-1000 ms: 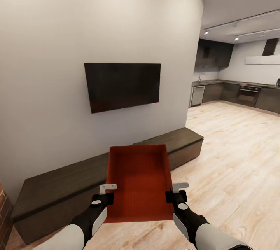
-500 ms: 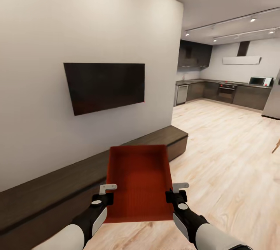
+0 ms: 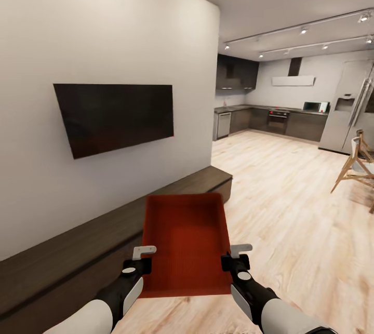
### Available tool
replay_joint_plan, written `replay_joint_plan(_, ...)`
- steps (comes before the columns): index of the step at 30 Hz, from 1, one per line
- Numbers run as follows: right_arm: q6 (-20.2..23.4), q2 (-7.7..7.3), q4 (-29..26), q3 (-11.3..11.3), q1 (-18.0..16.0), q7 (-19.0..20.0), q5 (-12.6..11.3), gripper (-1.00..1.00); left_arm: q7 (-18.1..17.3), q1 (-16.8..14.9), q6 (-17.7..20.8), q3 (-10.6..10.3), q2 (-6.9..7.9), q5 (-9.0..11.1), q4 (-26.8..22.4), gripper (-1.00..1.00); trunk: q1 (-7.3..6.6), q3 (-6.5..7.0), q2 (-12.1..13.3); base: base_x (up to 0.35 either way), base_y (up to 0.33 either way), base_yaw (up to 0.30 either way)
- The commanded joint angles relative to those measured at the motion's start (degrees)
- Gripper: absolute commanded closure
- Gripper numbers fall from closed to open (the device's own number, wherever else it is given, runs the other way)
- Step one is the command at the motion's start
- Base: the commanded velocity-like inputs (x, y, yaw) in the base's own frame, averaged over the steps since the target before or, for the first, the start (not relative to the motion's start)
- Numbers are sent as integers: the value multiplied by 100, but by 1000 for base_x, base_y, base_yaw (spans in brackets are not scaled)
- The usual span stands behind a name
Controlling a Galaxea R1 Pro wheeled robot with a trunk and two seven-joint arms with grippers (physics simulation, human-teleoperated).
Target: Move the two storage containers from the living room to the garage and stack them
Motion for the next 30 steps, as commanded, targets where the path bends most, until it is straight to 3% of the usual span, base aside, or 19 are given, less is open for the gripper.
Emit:
replay_joint_plan(1, -39, 30, 11, -238, -9, -197, -343, 100, 113, 1, 30, 104, -4, -62, -29, 100, 1, -8, -6, 0, 0, -249)
replay_joint_plan(30, -40, 36, 11, -232, -9, -203, -343, 100, 115, 1, 34, 103, -10, -62, -29, 100, 1, -8, -6, 0, 0, -249)
